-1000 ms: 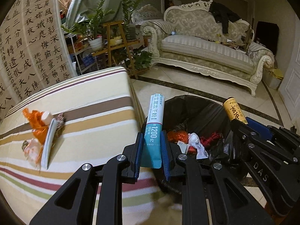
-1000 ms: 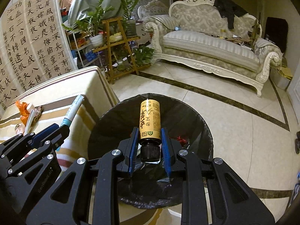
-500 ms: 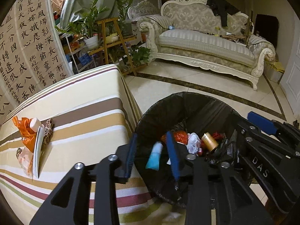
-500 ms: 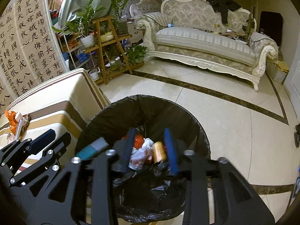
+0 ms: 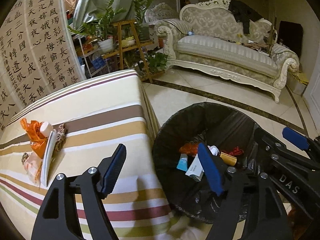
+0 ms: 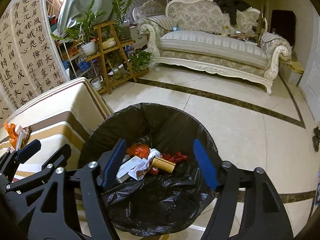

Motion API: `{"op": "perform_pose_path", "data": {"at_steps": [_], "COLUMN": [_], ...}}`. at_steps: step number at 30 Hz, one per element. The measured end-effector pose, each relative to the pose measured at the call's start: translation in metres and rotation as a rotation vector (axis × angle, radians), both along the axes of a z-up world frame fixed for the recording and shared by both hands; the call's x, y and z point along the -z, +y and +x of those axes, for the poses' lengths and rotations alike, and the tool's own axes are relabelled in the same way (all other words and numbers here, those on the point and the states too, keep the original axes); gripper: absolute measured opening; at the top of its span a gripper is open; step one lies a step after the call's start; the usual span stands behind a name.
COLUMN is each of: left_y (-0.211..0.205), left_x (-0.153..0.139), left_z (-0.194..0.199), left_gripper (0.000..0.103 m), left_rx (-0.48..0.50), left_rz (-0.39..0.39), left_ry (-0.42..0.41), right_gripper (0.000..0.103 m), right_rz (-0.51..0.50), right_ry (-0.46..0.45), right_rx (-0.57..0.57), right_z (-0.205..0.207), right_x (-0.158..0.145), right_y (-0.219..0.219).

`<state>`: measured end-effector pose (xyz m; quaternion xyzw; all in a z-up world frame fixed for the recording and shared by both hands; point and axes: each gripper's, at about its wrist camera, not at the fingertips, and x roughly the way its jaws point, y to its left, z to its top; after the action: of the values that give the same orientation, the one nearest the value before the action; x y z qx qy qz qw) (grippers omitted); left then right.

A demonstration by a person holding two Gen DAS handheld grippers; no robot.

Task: Collect trash
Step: 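Move both open tools from the bin back to the table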

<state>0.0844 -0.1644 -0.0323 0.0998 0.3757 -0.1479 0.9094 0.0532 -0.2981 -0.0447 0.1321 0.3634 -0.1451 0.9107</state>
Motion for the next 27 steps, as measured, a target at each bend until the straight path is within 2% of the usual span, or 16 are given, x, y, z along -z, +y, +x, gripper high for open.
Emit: {"op": "perform_pose_path", "data": {"at_steps": [4,14,19,22,27], "left_y": [0.013,0.076,0.114,0.137,0.179], "left_x": [0.001,-0.001,-0.003,-0.006,-0.006], "left_z": [-0.001,-0.007,-0.014,-0.015,-0.020], "left_gripper": [0.073,0.074,0.075,0.077,0.077], "left_rx": [-0.031,-0.158,-0.236,-0.277,-0.356], "left_rz": [0.005,-0.004,-0.002,-0.001,-0.002], "left_ry": [-0.001,0.008,-0.001,-0.006,-0.005], "right_gripper": [0.077,0.078,0.078,0.085,0.085], "right_rz": [0.025,-0.017,-0.017,-0.017,-0.026], "right_ry": [-0.012,0.005,0.016,0.024,0.028], "right_rx": [-0.001,-0.057,-0.141,-0.200,-0.285], "right_z": [-0.002,0.005,0.011,0.018,0.027], "right_x": [-0.001,-0.004,-0.006,-0.009,-0.013], "right_y": [0.002,0.037,0.075,0.104,0.151]}}
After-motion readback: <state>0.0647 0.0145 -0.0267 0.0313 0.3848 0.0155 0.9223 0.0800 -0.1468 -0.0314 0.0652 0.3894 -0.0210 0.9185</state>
